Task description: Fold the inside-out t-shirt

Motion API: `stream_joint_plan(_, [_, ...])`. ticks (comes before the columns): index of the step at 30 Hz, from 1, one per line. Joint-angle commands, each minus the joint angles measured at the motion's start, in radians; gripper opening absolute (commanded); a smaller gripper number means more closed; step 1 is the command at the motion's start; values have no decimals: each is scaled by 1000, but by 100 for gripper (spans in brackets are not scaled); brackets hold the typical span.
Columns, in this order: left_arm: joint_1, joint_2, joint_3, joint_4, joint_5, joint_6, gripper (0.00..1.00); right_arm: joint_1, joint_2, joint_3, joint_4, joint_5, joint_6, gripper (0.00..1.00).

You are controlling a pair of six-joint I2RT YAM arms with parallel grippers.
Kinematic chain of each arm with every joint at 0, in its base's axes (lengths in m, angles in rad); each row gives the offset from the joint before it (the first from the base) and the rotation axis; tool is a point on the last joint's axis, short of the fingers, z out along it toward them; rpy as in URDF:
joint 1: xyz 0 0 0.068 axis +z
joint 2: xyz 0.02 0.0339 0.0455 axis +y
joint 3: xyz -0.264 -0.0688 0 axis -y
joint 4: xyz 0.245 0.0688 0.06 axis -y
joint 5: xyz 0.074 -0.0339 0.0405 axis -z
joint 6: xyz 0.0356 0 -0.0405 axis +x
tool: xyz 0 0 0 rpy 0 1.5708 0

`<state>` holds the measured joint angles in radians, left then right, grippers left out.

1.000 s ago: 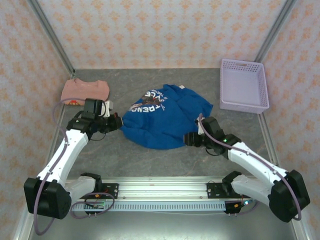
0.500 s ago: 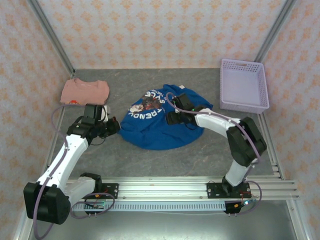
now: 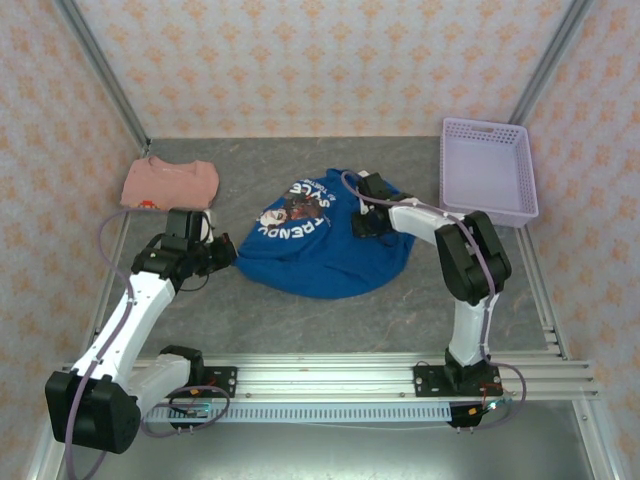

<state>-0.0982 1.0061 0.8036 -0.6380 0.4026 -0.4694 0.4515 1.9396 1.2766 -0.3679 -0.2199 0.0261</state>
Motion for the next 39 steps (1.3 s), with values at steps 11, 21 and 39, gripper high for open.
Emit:
stream_joint_plan(11, [9, -24, 100, 44, -36, 49, 0, -43, -12, 28, -45, -68, -4, 0])
stream_joint_plan(21, [11, -103, 189, 142, -32, 165, 0, -134, -461, 102, -59, -87, 19, 0])
stream_joint_plan(39, [9, -230, 158, -15, 61, 185, 0, -156, -916, -34, -429, 170, 42, 0])
